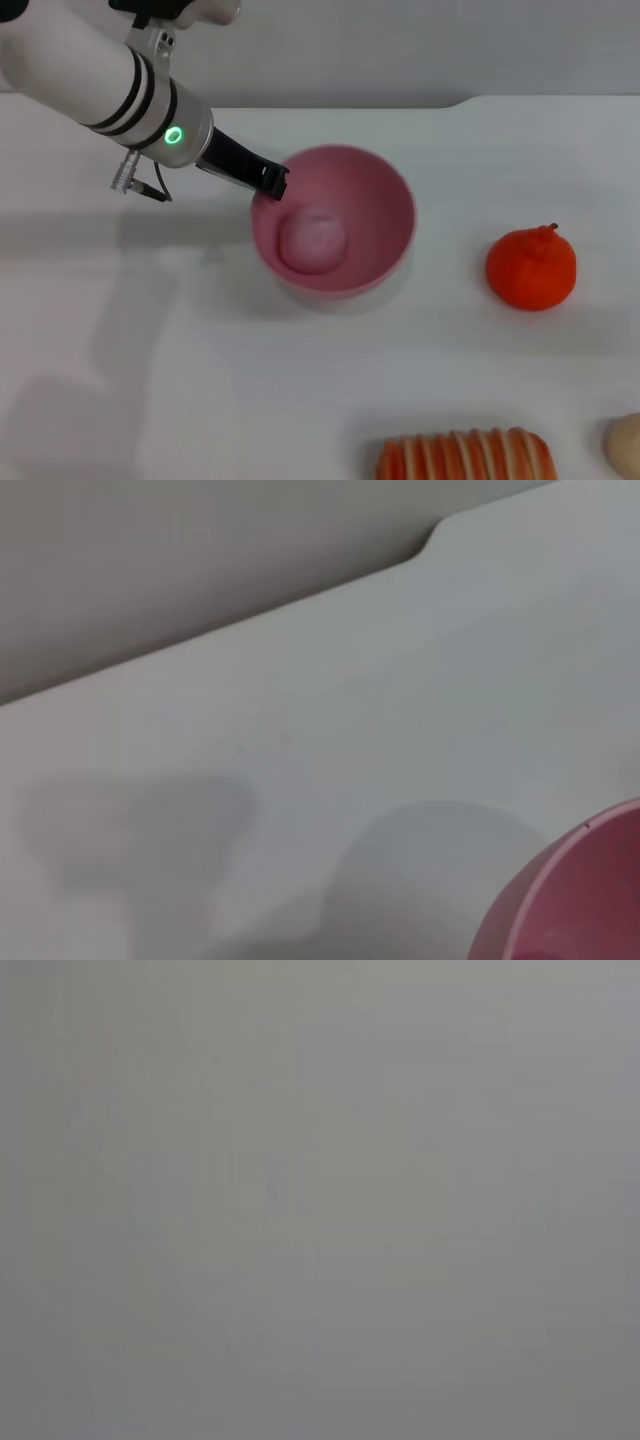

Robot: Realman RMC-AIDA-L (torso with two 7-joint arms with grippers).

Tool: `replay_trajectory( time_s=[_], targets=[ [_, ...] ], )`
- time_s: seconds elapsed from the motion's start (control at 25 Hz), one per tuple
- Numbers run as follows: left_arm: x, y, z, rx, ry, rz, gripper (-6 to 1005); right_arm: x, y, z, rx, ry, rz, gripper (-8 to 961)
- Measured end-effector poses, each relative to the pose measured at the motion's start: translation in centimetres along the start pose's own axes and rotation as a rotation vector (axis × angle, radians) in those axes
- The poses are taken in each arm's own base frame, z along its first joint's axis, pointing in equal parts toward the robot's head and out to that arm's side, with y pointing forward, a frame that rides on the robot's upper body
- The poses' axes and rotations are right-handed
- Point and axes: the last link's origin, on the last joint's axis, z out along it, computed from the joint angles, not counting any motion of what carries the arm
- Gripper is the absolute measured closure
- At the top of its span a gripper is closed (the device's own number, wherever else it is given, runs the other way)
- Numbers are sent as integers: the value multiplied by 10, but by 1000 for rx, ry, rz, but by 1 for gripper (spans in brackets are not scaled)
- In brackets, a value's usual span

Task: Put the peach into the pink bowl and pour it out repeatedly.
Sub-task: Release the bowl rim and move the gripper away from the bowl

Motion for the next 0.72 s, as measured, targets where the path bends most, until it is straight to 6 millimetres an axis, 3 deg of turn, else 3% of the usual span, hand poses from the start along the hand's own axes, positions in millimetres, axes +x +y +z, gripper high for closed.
replay_trajectory(
  time_s=[0.24, 0.72],
  targets=[
    [-6, 2, -3, -18, -43, 29, 953, 2, -9, -6, 34, 15, -2, 446],
    [-17, -2, 3, -22, -74, 23, 954, 4, -3, 5, 18, 17, 9, 446]
  ],
)
